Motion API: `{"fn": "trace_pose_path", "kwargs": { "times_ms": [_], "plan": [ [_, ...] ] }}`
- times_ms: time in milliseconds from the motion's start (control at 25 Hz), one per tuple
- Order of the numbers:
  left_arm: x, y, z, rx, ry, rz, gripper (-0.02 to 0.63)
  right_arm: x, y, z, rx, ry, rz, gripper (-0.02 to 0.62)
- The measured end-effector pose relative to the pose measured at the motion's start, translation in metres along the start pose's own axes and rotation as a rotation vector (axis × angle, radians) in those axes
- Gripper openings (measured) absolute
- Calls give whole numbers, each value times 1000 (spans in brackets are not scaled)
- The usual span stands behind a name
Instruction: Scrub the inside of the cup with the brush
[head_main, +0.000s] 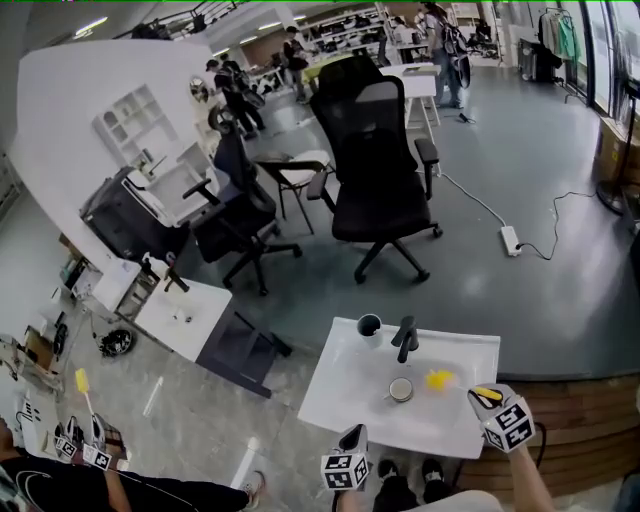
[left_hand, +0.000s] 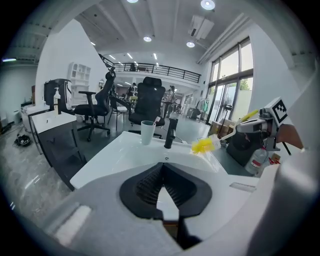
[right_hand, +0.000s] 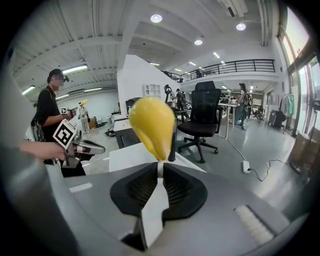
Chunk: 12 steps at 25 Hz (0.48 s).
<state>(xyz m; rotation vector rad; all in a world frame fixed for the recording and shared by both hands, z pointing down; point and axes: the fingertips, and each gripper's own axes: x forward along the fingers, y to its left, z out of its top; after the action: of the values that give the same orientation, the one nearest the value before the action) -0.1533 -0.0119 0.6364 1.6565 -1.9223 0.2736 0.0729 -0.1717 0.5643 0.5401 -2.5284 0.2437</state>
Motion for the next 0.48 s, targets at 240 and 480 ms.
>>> {"fn": "trace_pose_path", "kwargs": {
  "times_ms": [240, 480],
  "plan": [
    [36, 17, -22, 51, 100, -74, 6, 11, -5, 11, 18, -11, -66, 38],
    [60, 29, -28, 144, 171, -151, 6, 22, 2, 19, 8, 10, -117, 38]
  ]
}}
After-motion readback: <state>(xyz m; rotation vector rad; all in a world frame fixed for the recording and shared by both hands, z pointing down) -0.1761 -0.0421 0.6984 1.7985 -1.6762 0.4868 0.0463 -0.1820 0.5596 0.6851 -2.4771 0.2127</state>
